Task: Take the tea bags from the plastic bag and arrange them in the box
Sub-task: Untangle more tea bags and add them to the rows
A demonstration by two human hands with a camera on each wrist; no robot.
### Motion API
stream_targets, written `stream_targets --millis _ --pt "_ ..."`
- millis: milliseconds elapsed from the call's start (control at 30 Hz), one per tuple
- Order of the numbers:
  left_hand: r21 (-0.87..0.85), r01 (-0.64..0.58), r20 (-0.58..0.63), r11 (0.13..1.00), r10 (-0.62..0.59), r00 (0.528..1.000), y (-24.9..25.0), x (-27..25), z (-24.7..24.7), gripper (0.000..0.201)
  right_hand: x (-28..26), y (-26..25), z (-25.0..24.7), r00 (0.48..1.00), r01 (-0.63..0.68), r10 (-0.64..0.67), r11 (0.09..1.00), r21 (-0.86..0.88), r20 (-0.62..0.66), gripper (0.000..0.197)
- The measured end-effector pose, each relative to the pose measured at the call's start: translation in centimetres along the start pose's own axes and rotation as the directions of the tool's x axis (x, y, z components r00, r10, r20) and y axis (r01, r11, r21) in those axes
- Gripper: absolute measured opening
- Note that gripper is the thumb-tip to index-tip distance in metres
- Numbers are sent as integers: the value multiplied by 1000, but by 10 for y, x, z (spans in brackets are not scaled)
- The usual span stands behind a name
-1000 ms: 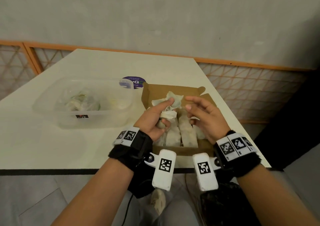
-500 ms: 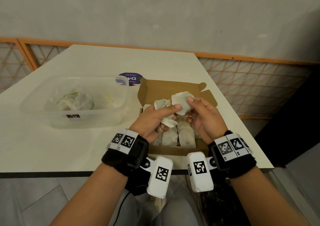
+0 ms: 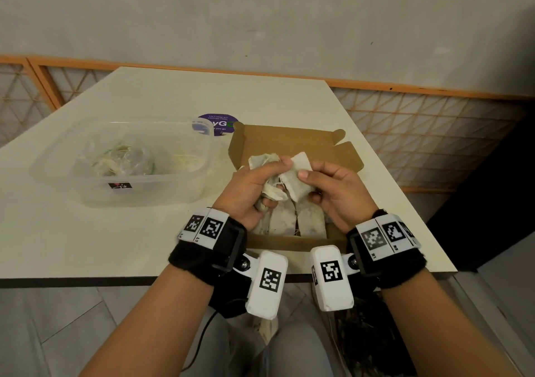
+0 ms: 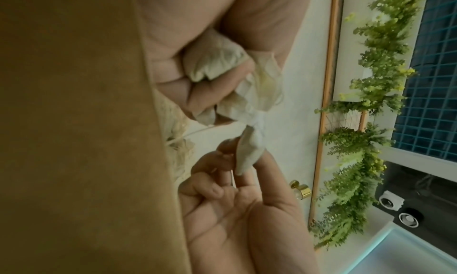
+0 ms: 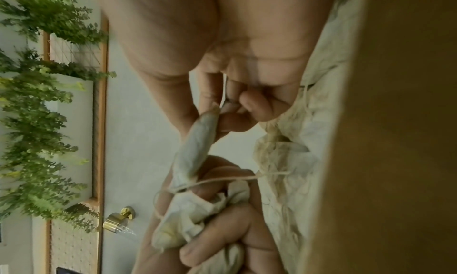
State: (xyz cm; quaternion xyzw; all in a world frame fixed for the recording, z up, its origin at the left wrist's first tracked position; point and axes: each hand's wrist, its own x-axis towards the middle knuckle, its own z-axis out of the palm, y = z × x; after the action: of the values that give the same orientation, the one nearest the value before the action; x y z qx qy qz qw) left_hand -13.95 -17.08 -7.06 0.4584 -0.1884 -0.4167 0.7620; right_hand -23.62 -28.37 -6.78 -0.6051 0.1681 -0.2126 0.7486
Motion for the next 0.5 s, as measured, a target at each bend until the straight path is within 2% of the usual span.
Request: stream_targets --millis 67,200,333,433,500 --pt "-87 -6 1 996 6 1000 3 -1 -1 7 -1 -1 1 1000 19 -19 1000 1 -9 6" --pt "-399 -32 38 916 52 998 12 -5 -6 8 -1 0 4 999 49 -51 994 -102 -14 10" --pt "-646 -51 61 762 118 991 15 -6 -17 10 -3 2 9 994 -27 48 978 -206 96 14" --pt "-761 -47 75 647 160 984 16 -6 -31 6 -5 1 17 970 -113 153 971 -210 189 16" --pt "-800 -30 100 599 183 978 15 -6 -38 13 -7 0 22 945 -157 214 960 -232 247 13"
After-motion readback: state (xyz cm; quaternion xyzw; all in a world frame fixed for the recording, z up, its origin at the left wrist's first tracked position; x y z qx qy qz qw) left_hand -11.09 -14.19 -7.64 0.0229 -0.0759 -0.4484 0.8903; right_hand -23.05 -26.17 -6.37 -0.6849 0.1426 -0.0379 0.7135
